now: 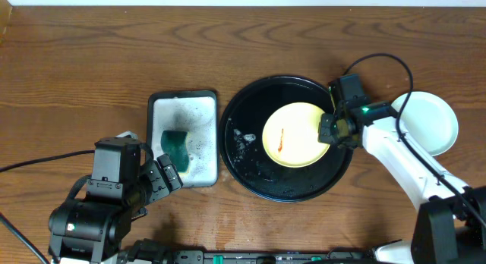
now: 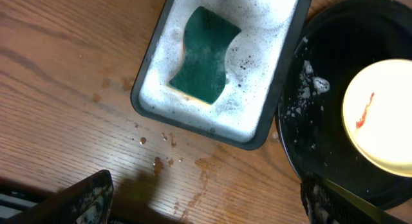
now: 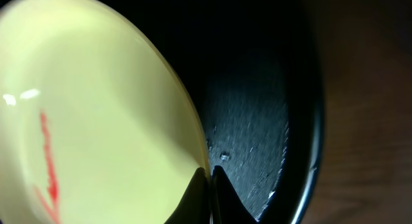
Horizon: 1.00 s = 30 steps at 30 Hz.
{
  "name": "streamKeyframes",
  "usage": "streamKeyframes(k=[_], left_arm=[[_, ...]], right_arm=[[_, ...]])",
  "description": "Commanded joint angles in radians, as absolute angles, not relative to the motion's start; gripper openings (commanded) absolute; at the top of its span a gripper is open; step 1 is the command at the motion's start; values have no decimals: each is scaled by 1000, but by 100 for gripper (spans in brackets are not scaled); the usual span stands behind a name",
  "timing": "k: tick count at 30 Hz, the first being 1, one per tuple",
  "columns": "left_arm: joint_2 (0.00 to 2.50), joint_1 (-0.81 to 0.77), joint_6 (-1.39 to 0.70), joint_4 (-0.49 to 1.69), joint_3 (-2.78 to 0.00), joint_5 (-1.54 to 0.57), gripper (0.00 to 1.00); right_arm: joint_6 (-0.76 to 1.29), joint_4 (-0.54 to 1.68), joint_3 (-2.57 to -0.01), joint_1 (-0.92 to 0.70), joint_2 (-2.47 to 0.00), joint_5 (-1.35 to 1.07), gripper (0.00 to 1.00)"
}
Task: Clean dirty plates on tray and stack at the side
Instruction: 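Drag the yellow plate to the black tray center with right gripper, then grasp the green sponge in the metal tray with left gripper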
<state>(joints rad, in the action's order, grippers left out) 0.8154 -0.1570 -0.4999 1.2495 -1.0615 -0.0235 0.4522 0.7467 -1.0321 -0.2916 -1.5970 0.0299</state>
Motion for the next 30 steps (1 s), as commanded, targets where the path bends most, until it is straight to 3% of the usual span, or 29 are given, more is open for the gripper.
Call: streamKeyframes(k=[1,4,6,8,17,30], left_arm=[[816,-153,-502,1251,-1077,-19,93],[816,-153,-502,1251,-1077,-19,93],[816,-153,-502,1251,-1077,-19,93],[816,-153,-502,1251,-1077,-19,93],[816,-153,-502,1251,-1077,-19,93],[816,-153,-506,1234,-1077,-15,93]], right_arm=[[612,751,-999,-339,-1649,20,1],[632,744,-997,-359,-1687,11,3],[574,736,-998,-361,-1687,-10,24],[473,734,-1010,-359,-1676,-12,32],[228,733,-1027,-306,-1613,-2,32],[133,667,-1011,-304,-1764,-54,25]])
